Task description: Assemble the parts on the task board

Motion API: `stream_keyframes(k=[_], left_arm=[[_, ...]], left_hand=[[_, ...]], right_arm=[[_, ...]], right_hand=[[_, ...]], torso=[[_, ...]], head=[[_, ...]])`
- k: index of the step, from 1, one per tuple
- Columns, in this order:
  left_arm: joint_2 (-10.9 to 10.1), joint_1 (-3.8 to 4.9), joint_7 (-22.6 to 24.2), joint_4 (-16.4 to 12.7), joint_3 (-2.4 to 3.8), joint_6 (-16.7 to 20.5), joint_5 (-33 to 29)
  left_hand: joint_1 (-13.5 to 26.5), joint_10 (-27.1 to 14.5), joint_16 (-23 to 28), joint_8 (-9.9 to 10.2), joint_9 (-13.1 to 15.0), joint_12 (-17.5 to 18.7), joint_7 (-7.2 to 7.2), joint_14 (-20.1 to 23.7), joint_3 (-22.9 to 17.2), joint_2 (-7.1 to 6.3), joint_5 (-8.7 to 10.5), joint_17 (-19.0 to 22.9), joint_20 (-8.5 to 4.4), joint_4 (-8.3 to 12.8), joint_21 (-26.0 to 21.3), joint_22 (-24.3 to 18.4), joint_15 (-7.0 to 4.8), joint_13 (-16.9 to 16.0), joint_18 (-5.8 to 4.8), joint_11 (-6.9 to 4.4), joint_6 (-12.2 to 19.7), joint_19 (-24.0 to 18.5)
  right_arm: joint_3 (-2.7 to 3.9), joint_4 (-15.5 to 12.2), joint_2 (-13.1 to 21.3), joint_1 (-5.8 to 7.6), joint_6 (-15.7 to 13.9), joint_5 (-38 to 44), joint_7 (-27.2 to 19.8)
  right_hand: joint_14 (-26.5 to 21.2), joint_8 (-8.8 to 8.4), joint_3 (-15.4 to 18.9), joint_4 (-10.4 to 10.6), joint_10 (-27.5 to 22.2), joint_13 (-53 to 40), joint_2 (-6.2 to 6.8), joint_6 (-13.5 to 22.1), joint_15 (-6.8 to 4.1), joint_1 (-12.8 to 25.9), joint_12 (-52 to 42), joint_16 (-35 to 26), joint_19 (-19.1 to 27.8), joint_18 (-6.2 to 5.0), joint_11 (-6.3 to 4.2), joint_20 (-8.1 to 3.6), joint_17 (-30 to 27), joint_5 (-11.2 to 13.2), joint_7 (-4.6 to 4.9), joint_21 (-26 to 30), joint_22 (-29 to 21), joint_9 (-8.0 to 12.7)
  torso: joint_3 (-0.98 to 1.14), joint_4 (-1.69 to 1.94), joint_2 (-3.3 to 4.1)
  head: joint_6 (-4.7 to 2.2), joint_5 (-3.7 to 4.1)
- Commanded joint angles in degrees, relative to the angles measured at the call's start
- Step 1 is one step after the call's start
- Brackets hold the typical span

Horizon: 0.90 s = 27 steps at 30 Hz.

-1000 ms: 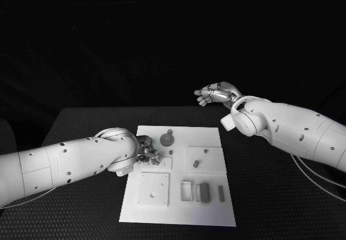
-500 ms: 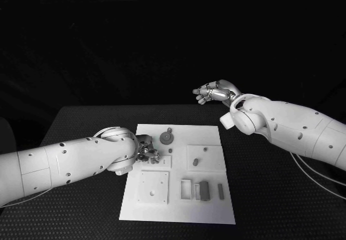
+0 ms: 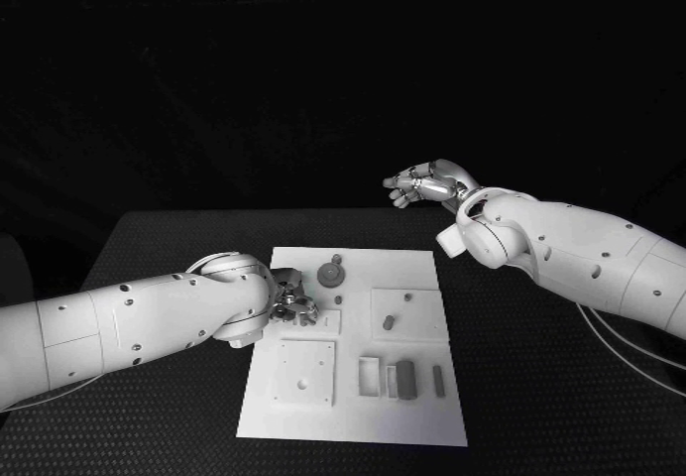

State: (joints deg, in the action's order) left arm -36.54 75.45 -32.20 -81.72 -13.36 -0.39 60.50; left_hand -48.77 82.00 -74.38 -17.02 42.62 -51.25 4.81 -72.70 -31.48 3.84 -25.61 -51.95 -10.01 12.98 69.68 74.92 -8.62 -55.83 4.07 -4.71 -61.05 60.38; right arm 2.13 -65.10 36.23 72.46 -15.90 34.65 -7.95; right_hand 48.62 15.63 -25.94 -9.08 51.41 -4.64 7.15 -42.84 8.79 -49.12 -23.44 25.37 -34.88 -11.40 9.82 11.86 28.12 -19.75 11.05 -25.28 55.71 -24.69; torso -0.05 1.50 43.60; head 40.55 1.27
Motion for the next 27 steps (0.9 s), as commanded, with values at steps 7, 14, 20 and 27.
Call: stream_keyframes(k=[7, 14, 20, 27], left_arm=[[0.2, -0.17, -0.28, 0.11, -0.14, -4.1, 0.82], [0.37, -0.27, -0.22, 0.04, -0.15, -4.48, 1.23], [0.41, -0.31, -0.17, 0.09, -0.15, -4.54, 1.32], [0.4, -0.32, -0.03, 0.27, -0.15, -3.92, 1.32]], left_hand=[[1.33, -0.59, -0.63, -0.71, 0.28, -0.42, -4.69, -2.62, -0.98, 1.21, -1.19, 0.4, -5.57, 1.08, 0.56, 0.74, -3.66, 0.52, 3.17, -1.63, -6.77, -0.05], [2.34, -0.53, -0.9, -0.86, 0.42, -0.56, -4.92, -2.68, -1.02, 1.54, -1.48, 0.66, -5.54, 1.08, 0.69, 0.71, -3.83, 0.83, 3.2, -1.84, -7.55, -0.04], [3.06, -0.43, -1.2, -1.09, 0.57, -0.69, -5.12, -2.72, -1.13, 1.83, -1.78, 0.84, -5.5, 1.03, 0.79, 0.7, -3.92, 1.14, 3.22, -2.02, -8.3, -0.08], [4.15, -0.37, -1.5, -1.13, 0.7, -0.81, -5.25, -2.66, -1.23, 2.39, -1.93, 1.11, -5.45, 0.88, 0.92, 0.7, -4.04, 1.59, 3.23, -2.15, -8.65, -0.16]], right_arm=[[0.02, 0.37, -0.04, 0.0, 0.46, 0.61, -0.5], [0.02, 0.32, -0.04, 0.0, 0.49, 0.61, -0.52], [0.02, 0.24, -0.01, 0.0, 0.5, 0.61, -0.52], [0.02, 0.32, -0.05, 0.0, 0.59, 0.61, -0.49]], right_hand=[[0.19, 0.38, 0.01, 0.27, 0.55, 0.1, -0.18, 0.25, 0.25, -0.42, 0.35, -0.24, 0.21, -1.14, 0.04, 0.19, -0.06, -0.09, 1.71, 0.22, 0.1, 0.08], [0.19, 0.39, 0.03, 0.28, 0.56, 0.12, -0.19, 0.24, 0.25, -0.43, 0.36, -0.25, 0.22, -1.14, 0.04, 0.19, -0.06, -0.12, 1.7, 0.22, 0.11, 0.09], [0.18, 0.4, 0.06, 0.3, 0.58, 0.15, -0.18, 0.23, 0.26, -0.41, 0.37, -0.26, 0.23, -1.15, 0.04, 0.21, -0.07, -0.16, 1.7, 0.23, 0.12, 0.1], [0.19, 0.41, 0.09, 0.33, 0.6, 0.18, -0.19, 0.21, 0.26, -0.41, 0.39, -0.27, 0.25, -1.15, 0.04, 0.22, -0.08, -0.2, 1.7, 0.23, 0.13, 0.12]], torso=[[0.0, -0.08, 0.04], [0.02, -0.04, 0.04], [-0.02, 0.03, -0.01], [-0.03, -0.03, 0.04]], head=[[0.0, 0.05], [0.15, 0.09], [0.15, 0.04], [0.12, -0.05]])
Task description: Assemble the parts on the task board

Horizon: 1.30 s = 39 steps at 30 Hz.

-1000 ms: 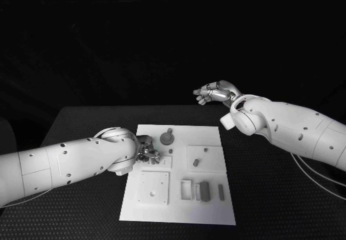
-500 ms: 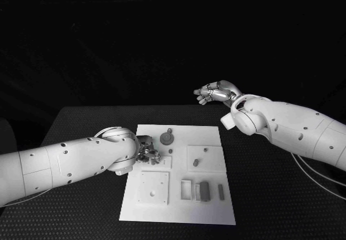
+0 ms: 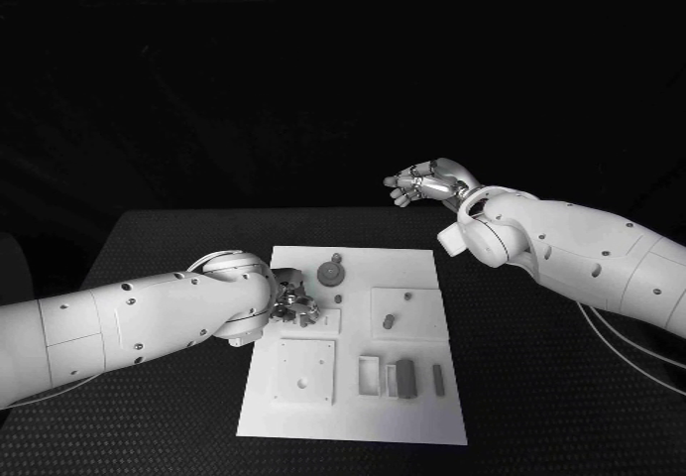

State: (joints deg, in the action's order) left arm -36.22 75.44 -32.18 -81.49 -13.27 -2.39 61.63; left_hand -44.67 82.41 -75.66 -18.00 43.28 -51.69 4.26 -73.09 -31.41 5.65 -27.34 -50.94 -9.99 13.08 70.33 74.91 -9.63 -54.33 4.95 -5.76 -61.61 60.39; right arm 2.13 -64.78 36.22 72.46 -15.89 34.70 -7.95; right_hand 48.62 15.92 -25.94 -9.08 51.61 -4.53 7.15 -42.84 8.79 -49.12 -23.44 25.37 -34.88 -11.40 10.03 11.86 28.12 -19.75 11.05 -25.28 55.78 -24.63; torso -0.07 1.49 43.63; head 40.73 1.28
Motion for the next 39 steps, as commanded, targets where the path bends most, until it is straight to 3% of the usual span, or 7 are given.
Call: stream_keyframes(k=[1, 6, 12, 30, 39], left_arm=[[0.1, -0.31, 0.0, 0.05, -0.24, -1.9, 0.19], [0.48, -0.41, 0.03, 0.32, -0.24, -1.84, 0.19], [0.74, -0.59, 0.01, 0.48, -0.25, -2.59, 0.13], [1.34, -0.6, -0.35, 1.41, -0.24, -3.25, 0.16], [2.09, -0.64, -0.54, 2.18, -0.24, -3.91, 3.36]], left_hand=[[0.2, -0.78, -0.26, -0.14, 0.06, -0.39, -4.71, -2.26, -1.31, 0.64, -0.17, 0.13, -5.47, 0.75, 0.28, 0.71, -3.05, 0.16, 2.35, -1.12, -8.11, -0.18], [0.38, -0.78, -0.3, -0.2, 0.11, -0.41, -4.74, -2.24, -1.3, 0.68, -0.14, 0.18, -5.46, 0.69, 0.3, 0.71, -3.06, 0.22, 2.36, -1.14, -8.23, -0.19], [2.41, -0.78, -0.73, -0.24, 0.33, -0.71, -4.84, -2.1, -1.2, 1.76, 2.05, 0.52, -5.38, -1.01, 0.4, 0.7, -3.11, 0.75, 2.36, -1.24, -8.46, -0.43], [3.09, -0.84, -1.11, -0.31, 0.56, -1.01, -4.91, -1.97, -1.66, 2.28, 1.96, 0.79, -5.4, -0.98, 0.63, 0.8, -3.15, 1.17, 2.46, -1.3, -8.58, -0.64], [3.61, -0.92, -1.25, -0.28, 0.68, -1.16, -4.89, -1.85, -1.77, 2.54, 2.78, 1.04, -5.39, -1.29, 0.72, 0.76, -3.15, 1.48, 2.51, -1.29, -8.51, -0.7]], right_arm=[[0.02, 0.0, -0.04, 0.0, 0.59, 0.56, -0.49], [0.02, 0.07, -0.02, 0.0, 0.68, 0.56, -0.44], [0.02, 0.1, -0.03, 0.0, 0.77, 0.56, -0.41], [0.02, -0.06, 0.09, 0.0, 0.9, 0.56, -0.38], [0.01, -0.01, 0.17, 0.0, 1.01, 0.56, -0.29]], right_hand=[[0.19, 0.11, 0.09, 0.34, 0.39, 0.08, -0.19, 0.22, 0.26, -0.41, 0.39, -0.28, 0.25, -1.16, -0.17, 0.23, -0.08, -0.21, 1.7, 0.23, 0.06, 0.06], [0.19, 0.11, 0.09, 0.34, 0.4, 0.08, -0.19, 0.21, 0.26, -0.41, 0.4, -0.28, 0.26, -1.16, -0.17, 0.23, -0.08, -0.22, 1.7, 0.24, 0.07, 0.07], [0.17, 0.12, 0.12, 0.35, 0.41, 0.11, -0.18, 0.21, 0.27, -0.41, 0.41, -0.3, 0.28, -1.16, -0.17, 0.24, -0.09, -0.23, 1.69, 0.25, 0.07, 0.08], [0.13, 0.15, 0.2, 0.41, 0.47, 0.19, -0.17, 0.17, 0.29, -0.42, 0.46, -0.36, 0.36, -1.17, -0.18, 0.27, -0.11, -0.31, 1.67, 0.29, 0.11, 0.12], [0.09, 0.17, 0.27, 0.49, 0.5, 0.24, -0.17, 0.13, 0.3, -0.37, 0.49, -0.42, 0.43, -1.17, -0.18, 0.31, -0.14, -0.34, 1.65, 0.32, 0.13, 0.14]], torso=[[-0.01, -0.04, 0.01], [-0.02, -0.02, 0.01], [0.0, -0.06, -0.02], [0.05, -0.03, -0.01], [-0.02, 0.05, -0.01]], head=[[-0.03, -0.08], [0.05, -0.05], [0.11, -0.01], [0.15, 0.02], [0.08, 0.13]])
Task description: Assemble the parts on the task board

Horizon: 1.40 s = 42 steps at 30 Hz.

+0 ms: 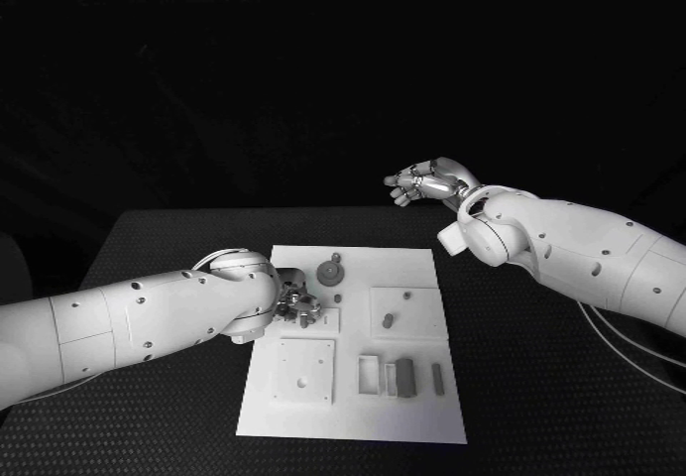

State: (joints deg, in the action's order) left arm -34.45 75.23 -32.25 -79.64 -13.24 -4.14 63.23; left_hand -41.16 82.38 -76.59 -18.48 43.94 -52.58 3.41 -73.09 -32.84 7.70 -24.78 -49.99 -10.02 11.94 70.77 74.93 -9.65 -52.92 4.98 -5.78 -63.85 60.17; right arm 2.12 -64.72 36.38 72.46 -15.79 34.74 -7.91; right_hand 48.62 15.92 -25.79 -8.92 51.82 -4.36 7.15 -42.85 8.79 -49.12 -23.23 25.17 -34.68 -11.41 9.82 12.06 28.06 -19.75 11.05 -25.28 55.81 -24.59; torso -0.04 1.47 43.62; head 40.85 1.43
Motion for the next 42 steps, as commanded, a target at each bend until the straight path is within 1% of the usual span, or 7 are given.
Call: stream_keyframes(k=[1, 9, 11, 14, 17, 27, 42], left_arm=[[0.4, -0.45, -0.49, 0.44, -0.26, -2.24, 1.76], [0.46, -0.48, -0.42, 0.64, -0.26, -2.07, 1.69], [0.47, -0.49, -0.79, 0.5, -0.26, -1.4, 1.53], [0.39, -0.52, -0.96, 0.42, -0.26, -1.07, 1.53], [0.25, -0.53, -0.98, 0.48, -0.26, -0.89, 1.53], [0.03, -0.57, -0.92, 0.55, -0.26, -0.48, 1.53], [-0.72, -0.61, -0.3, 0.81, -0.2, 0.96, 1.08]], left_hand=[[0.11, -0.9, -0.33, 0.2, 0.03, -0.27, -4.04, -1.84, -0.35, 0.5, 0.23, 0.1, -5.36, -0.16, 0.28, 0.74, -3.13, 0.08, 2.48, -1.26, -6.25, -0.49], [0.46, -0.94, -0.46, 0.26, 0.12, -0.45, -4.02, -1.74, -0.32, -0.21, 1.02, 0.32, -5.37, -0.15, 0.35, 0.71, -3.12, 0.34, 2.54, -1.23, -6.18, -0.56], [0.7, -1.0, -0.58, 0.33, 0.19, -0.65, -4.04, -1.65, -0.2, -1.34, 4.56, 0.61, -5.41, -0.46, 0.35, 0.61, -3.11, 0.65, 2.67, -1.19, -6.13, -0.61], [1.19, -1.09, -0.59, 0.46, 0.2, -0.74, -3.97, -1.51, 0.05, -3.02, 6.38, 0.86, -5.42, -1.22, 0.3, 0.52, -3.11, 0.9, 2.73, -1.19, -6.01, -0.67], [2.32, -1.24, -0.68, 0.59, 0.27, -0.9, -4.0, -1.41, 0.67, -6.77, 13.64, 1.24, -5.52, -3.13, 0.17, 0.36, -3.16, 1.3, 2.96, -1.22, -5.94, -0.74], [3.21, -1.46, -0.94, 0.78, 0.49, -1.34, -4.14, -1.21, 1.37, -12.75, 21.55, 1.87, -5.76, -5.08, 0.0, 0.18, -3.39, 1.95, 3.61, -1.36, -5.82, -0.85], [5.17, -1.57, -1.31, 0.76, 0.86, -1.73, -4.19, -1.04, 1.48, -16.64, 22.01, 2.13, -5.75, -8.47, -0.09, 0.0, -3.45, 2.24, 3.98, -1.4, -5.7, -0.88]], right_arm=[[0.02, -0.09, 0.02, 0.0, 0.91, 0.52, -0.34], [0.02, -0.06, -0.02, 0.0, 0.94, 0.52, -0.33], [0.01, -0.08, 0.0, 0.0, 0.91, 0.52, -0.31], [0.01, -0.08, 0.0, 0.0, 0.89, 0.52, -0.31], [0.01, -0.07, 0.02, 0.0, 0.86, 0.52, -0.31], [0.01, -0.03, -0.02, -0.01, 0.99, 0.44, -0.52], [0.01, 0.02, 0.03, -0.11, 0.92, 0.37, -0.43]], right_hand=[[0.08, 0.18, 0.12, 0.34, 0.3, 0.08, -0.16, 0.13, 0.31, -0.37, 0.28, -0.22, 0.23, -1.16, 0.03, 0.11, -0.08, -0.35, 1.65, 0.33, 0.1, 0.1], [0.04, 0.19, 0.16, 0.36, 0.32, 0.12, -0.13, 0.12, 0.32, -0.38, 0.31, -0.26, 0.29, -1.17, 0.03, 0.12, -0.09, -0.37, 1.63, 0.36, 0.11, 0.12], [0.03, 0.19, 0.17, 0.36, 0.33, 0.13, -0.12, 0.12, 0.33, -0.39, 0.32, -0.28, 0.31, -1.17, 0.03, 0.12, -0.1, -0.38, 1.63, 0.37, 0.12, 0.13], [0.01, 0.18, 0.19, 0.35, 0.33, 0.15, -0.08, 0.12, 0.33, -0.4, 0.33, -0.3, 0.34, -1.17, 0.03, 0.13, -0.11, -0.39, 1.64, 0.39, 0.13, 0.15], [-0.04, 0.17, 0.22, 0.34, 0.33, 0.17, -0.03, 0.14, 0.35, -0.44, 0.35, -0.34, 0.39, -1.17, 0.03, 0.14, -0.12, -0.4, 1.64, 0.41, 0.14, 0.17], [-0.38, 0.16, 0.65, 0.49, 0.38, 0.31, 0.4, 0.19, 0.52, -0.2, 0.5, -0.6, 0.81, -1.1, 0.07, 0.26, -0.22, -0.56, 1.64, 0.61, 0.22, 0.29], [-0.76, 0.04, 1.0, 0.72, 0.29, 0.41, 0.67, 0.47, 0.67, -0.01, 0.75, -0.86, 1.26, -1.08, 0.13, 0.33, -0.32, -0.85, 1.85, 0.85, 0.3, 0.48]], torso=[[0.0, 0.06, -0.04], [0.01, -0.08, -0.02], [0.03, -0.05, 0.0], [0.04, -0.03, 0.02], [0.0, 0.01, -0.01], [-0.02, 0.03, -0.02], [-0.05, 0.04, -0.02]], head=[[0.03, -0.05], [-0.02, 0.01], [-0.08, 0.09], [-0.14, 0.15], [-0.2, 0.25], [-0.14, 0.17], [-0.37, 0.18]])
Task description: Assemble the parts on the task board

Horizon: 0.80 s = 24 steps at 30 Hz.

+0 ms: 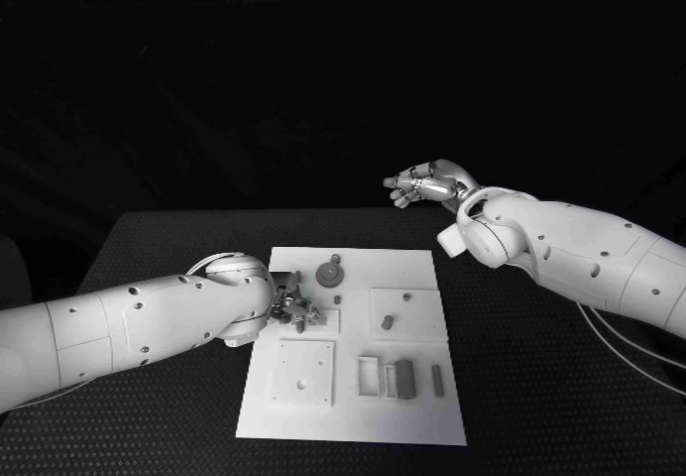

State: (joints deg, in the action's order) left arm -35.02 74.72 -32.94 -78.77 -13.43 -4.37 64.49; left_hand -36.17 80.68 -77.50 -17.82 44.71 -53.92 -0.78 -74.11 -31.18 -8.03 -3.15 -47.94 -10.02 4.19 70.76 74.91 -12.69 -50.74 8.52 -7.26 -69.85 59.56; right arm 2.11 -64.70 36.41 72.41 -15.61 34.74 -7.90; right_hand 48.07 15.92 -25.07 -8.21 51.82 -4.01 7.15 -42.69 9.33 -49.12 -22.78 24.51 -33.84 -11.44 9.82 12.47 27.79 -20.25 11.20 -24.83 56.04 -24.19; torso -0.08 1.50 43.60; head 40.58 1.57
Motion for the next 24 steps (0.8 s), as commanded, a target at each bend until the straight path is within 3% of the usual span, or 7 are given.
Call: stream_keyframes(k=[1, 10, 11, 14, 16, 19, 24], left_arm=[[-0.22, -0.09, 0.47, -0.12, 0.0, 1.29, -0.43], [-1.34, 0.01, 0.92, -0.97, 0.85, 1.85, -3.5], [-1.36, 0.02, 0.97, -0.73, 1.91, 1.09, -4.04], [-2.22, 0.08, 0.83, -0.7, 3.67, -0.51, -4.18], [-2.66, 0.18, 0.9, 0.04, 5.68, 0.05, -3.92], [-2.72, 1.78, 2.23, 2.53, 5.76, 1.57, -3.81], [-2.26, 2.72, 3.48, 5.71, 5.76, 2.42, -4.26]], left_hand=[[0.57, 0.13, -0.44, 0.09, 0.16, -0.43, 0.0, 0.0, -0.27, -1.99, 0.37, 0.1, -5.75, -1.38, -0.09, -0.01, -0.41, 0.07, 0.48, 0.07, 0.33, -0.28], [2.48, -0.16, -0.63, 0.52, 0.41, -0.57, 0.16, 0.44, 3.55, -3.0, 0.34, 0.1, -5.75, -0.6, -0.1, 0.07, -0.37, 0.02, 0.82, 0.2, 1.51, -0.94], [2.56, -0.16, -0.62, 0.59, 0.39, -0.56, 0.2, 0.48, 3.55, -3.1, 0.33, 0.12, -5.76, -0.73, -0.13, 0.05, -0.32, 0.04, 0.87, 0.25, 1.61, -0.98], [2.59, -0.24, -0.54, 0.84, 0.32, -0.42, 0.44, 0.74, 3.51, -2.67, 0.33, 0.19, -5.68, -0.95, -0.25, 0.04, -0.01, 0.18, 0.88, 0.51, 1.93, -1.34], [2.03, -0.48, -0.3, 1.42, 0.11, -0.08, 0.79, 1.15, 3.54, -2.3, 0.32, 0.34, -5.55, -0.54, -0.41, 0.04, 0.32, 0.41, 0.83, 0.85, 2.74, -1.83], [0.15, -0.91, 0.19, 2.94, -0.63, 0.31, 1.7, 1.73, 3.64, -0.47, 0.22, 0.66, -5.32, 1.13, -0.7, -0.01, 1.11, 0.71, 0.67, 1.71, 5.01, -2.52], [-1.51, -2.28, 1.57, 3.92, -1.41, 1.56, 2.39, 2.93, 5.02, 0.94, 0.22, 1.65, -4.58, 3.84, -2.17, -0.6, 1.84, 1.75, -0.07, 2.42, 5.92, -4.29]], right_arm=[[0.01, 0.01, -0.01, -0.07, 0.74, 0.37, -0.45], [0.01, 0.16, 0.04, -0.17, 0.77, 0.29, -0.43], [0.01, 0.18, 0.09, -0.17, 0.75, 0.28, -0.42], [0.01, 0.15, 0.12, -0.23, 0.91, 0.18, -0.52], [0.01, 0.23, 0.12, -0.31, 0.87, 0.14, -0.5], [0.01, 0.43, 0.1, -0.4, 0.89, 0.08, -0.46], [0.0, 0.61, -0.18, -0.67, 0.82, 0.08, -0.56]], right_hand=[[-0.22, 0.04, 0.3, 0.02, 0.29, 0.07, 0.67, 0.32, 0.13, -0.01, 0.31, -0.22, 0.44, -1.04, 0.13, -0.08, -0.05, -0.36, 1.71, 0.4, 0.08, 0.08], [-0.26, 0.04, 0.35, 0.08, 0.3, 0.07, 0.67, 0.33, 0.16, 0.03, 0.34, -0.24, 0.5, -1.04, 0.13, -0.06, -0.06, -0.4, 1.76, 0.43, 0.09, 0.11], [-0.27, 0.03, 0.36, 0.1, 0.3, 0.07, 0.67, 0.34, 0.16, 0.04, 0.34, -0.25, 0.51, -1.03, 0.13, -0.05, -0.06, -0.41, 1.77, 0.44, 0.1, 0.11], [-0.27, 0.03, 0.37, 0.13, 0.3, 0.07, 0.66, 0.34, 0.17, 0.06, 0.35, -0.25, 0.52, -1.04, 0.13, -0.05, -0.06, -0.43, 1.78, 0.44, 0.11, 0.12], [-0.27, 0.04, 0.37, 0.15, 0.31, 0.07, 0.62, 0.34, 0.17, 0.06, 0.35, -0.25, 0.53, -1.04, 0.13, -0.05, -0.06, -0.45, 1.79, 0.44, 0.12, 0.13], [-0.27, 0.04, 0.37, 0.16, 0.31, 0.07, 0.6, 0.34, 0.17, 0.06, 0.36, -0.25, 0.53, -1.04, 0.13, -0.05, -0.06, -0.46, 1.79, 0.45, 0.12, 0.13], [-0.28, 0.04, 0.35, 0.15, 0.32, 0.08, 0.5, 0.35, 0.17, -0.03, 0.38, -0.26, 0.56, -1.06, 0.13, -0.05, -0.06, -0.51, 1.76, 0.45, 0.15, 0.15]], torso=[[-0.02, 0.02, -0.01], [0.05, -0.03, -0.02], [0.05, 0.0, -0.06], [0.06, 0.07, -0.04], [0.08, 0.03, 0.01], [0.12, -0.05, 0.07], [0.21, 0.0, -0.01]], head=[[-0.1, 0.07], [-0.52, 0.15], [-0.57, 0.14], [-0.65, 0.12], [-1.03, 0.13], [-1.39, 0.02], [-1.59, -0.17]])
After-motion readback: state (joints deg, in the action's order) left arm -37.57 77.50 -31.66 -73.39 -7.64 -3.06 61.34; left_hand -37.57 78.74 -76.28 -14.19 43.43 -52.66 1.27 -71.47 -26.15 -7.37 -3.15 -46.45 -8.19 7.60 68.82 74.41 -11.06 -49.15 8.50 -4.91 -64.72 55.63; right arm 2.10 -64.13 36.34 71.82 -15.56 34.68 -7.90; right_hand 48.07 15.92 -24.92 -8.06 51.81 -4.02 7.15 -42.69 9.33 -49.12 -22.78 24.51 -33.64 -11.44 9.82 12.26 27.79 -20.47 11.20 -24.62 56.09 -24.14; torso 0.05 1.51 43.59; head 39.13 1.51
